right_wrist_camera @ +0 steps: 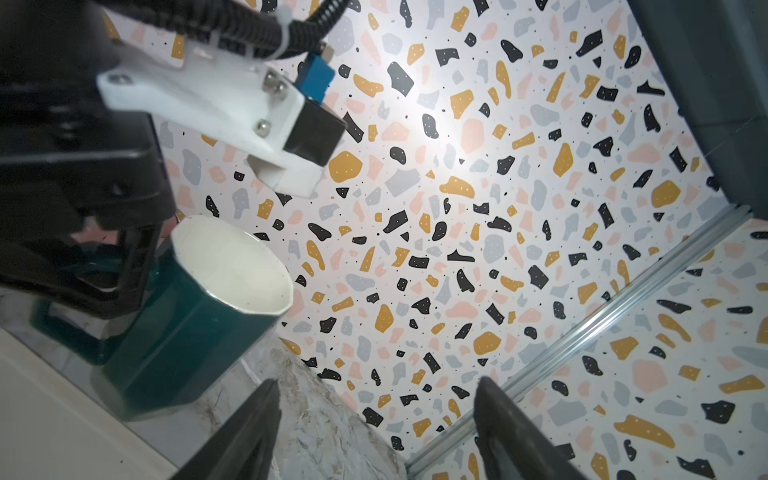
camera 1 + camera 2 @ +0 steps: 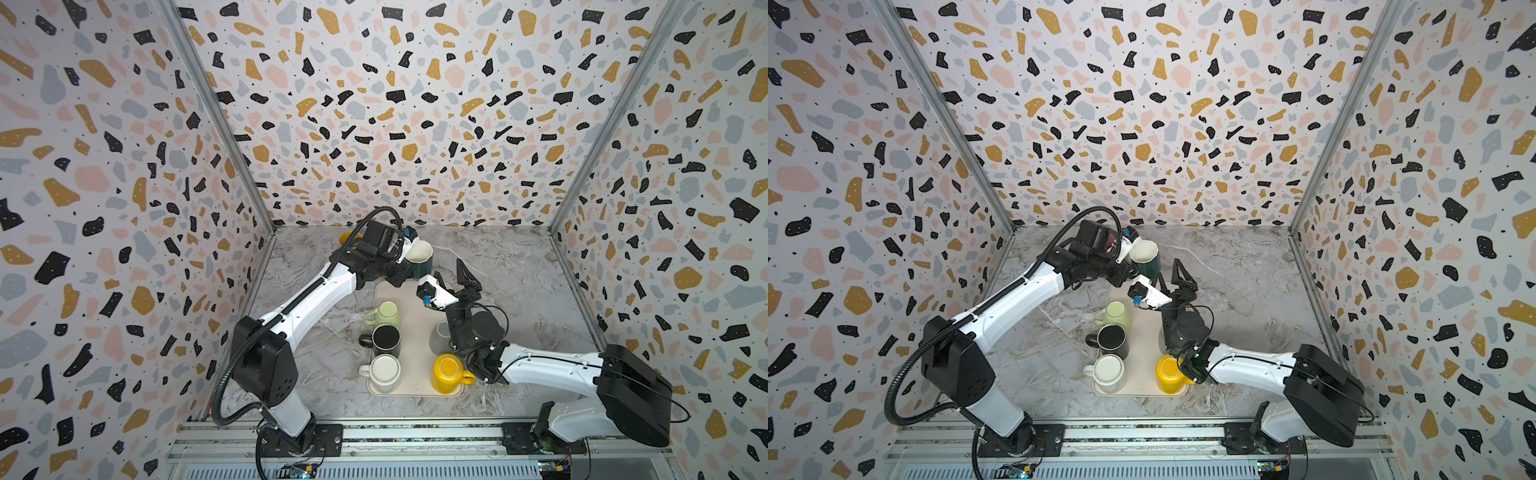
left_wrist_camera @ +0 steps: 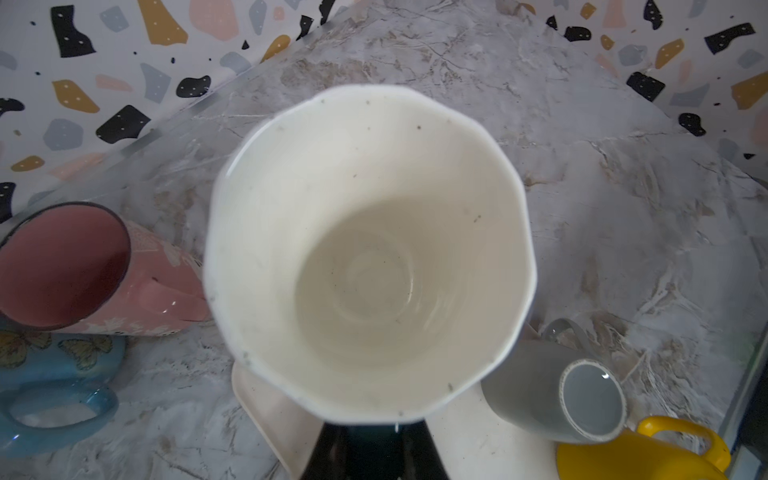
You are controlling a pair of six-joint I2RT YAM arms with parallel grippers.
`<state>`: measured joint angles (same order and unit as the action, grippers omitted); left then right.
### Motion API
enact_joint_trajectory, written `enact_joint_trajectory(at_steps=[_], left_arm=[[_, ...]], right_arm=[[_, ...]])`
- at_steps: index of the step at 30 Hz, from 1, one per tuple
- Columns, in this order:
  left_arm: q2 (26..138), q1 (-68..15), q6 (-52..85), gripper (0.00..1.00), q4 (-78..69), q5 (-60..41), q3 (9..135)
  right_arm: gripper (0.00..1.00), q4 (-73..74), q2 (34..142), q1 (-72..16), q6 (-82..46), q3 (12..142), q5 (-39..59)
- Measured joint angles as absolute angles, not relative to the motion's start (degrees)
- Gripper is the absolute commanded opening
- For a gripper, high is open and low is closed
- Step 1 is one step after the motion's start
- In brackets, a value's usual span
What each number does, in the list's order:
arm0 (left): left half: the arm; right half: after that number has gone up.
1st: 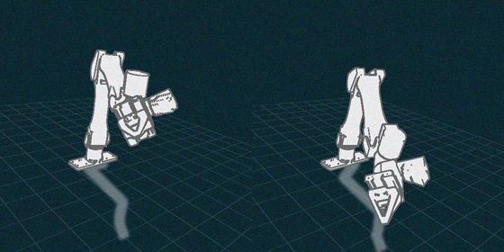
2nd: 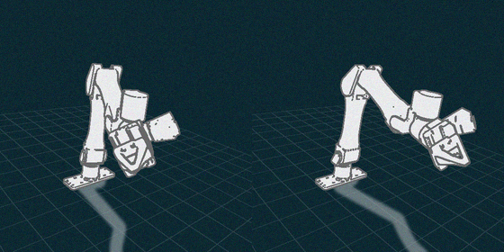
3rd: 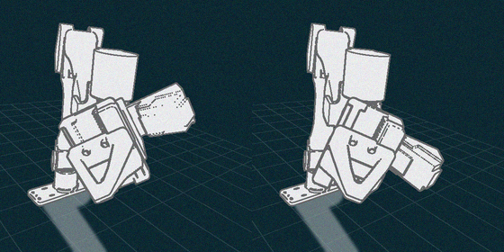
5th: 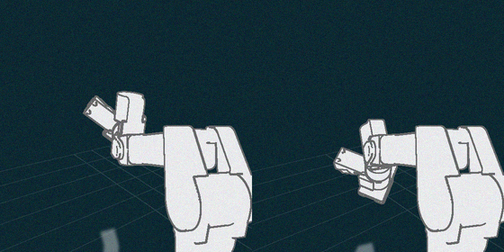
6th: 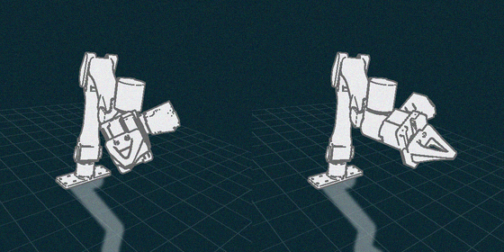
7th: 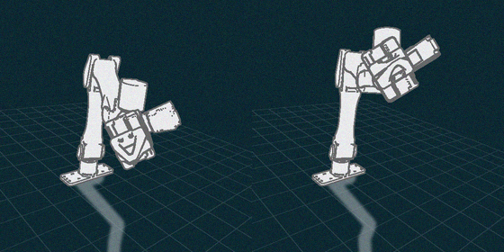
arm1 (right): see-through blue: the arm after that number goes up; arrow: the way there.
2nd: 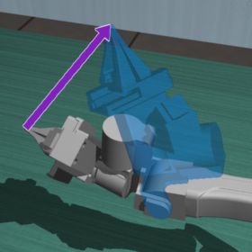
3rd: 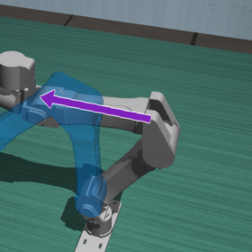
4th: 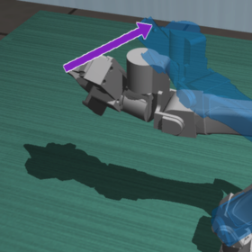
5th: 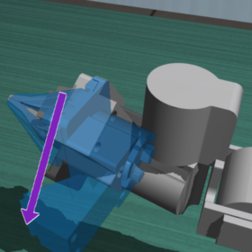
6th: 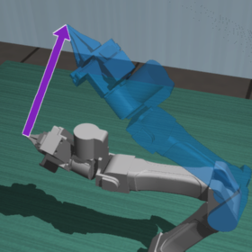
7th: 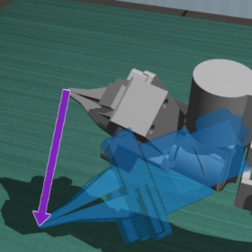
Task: Turn the mug right side up
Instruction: 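Carry the green mug with the left gripper while the right gripper opens, withdraws, then lower the dark green mug beside the pink mug with the left gripper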
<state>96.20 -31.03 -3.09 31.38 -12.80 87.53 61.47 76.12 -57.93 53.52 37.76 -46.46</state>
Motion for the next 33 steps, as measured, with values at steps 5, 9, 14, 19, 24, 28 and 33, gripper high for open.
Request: enact_joint_trajectory(at_steps=[5, 9, 14, 19, 24, 28, 33], left_arm=[[101.2, -31.0, 2.1, 0.0, 29.9, -7.4, 93.1], [106.1, -31.2, 5.7, 0.0, 28.9, -2.7, 96.7], [111.2, -31.4, 8.7, 0.0, 28.4, 2.0, 98.0], [114.5, -31.7, 10.7, 0.0, 28.3, 5.6, 98.6], [116.7, -31.7, 11.9, 0.0, 28.1, 8.6, 100.5], [118.7, -31.7, 12.7, 0.0, 27.1, 9.6, 102.6], [121.2, -31.6, 13.1, 0.0, 26.3, 9.5, 104.4]], right_arm=[[0.75, 50.4, 65.3, -55.1, 38.5, 37.7, -42.3], [0.76, 45.3, 58.7, -52.2, 29.4, 36.7, -39.4], [0.76, 40.5, 56.0, -50.8, 23.3, 34.9, -37.8], [0.76, 37.3, 55.9, -50.4, 20.1, 34.3, -37.0], [0.77, 36.4, 55.5, -50.1, 18.0, 34.1, -36.5], [0.77, 35.7, 55.3, -49.9, 17.0, 34.0, -36.1], [0.78, 34.3, 54.8, -49.3, 16.3, 33.9, -35.3]])
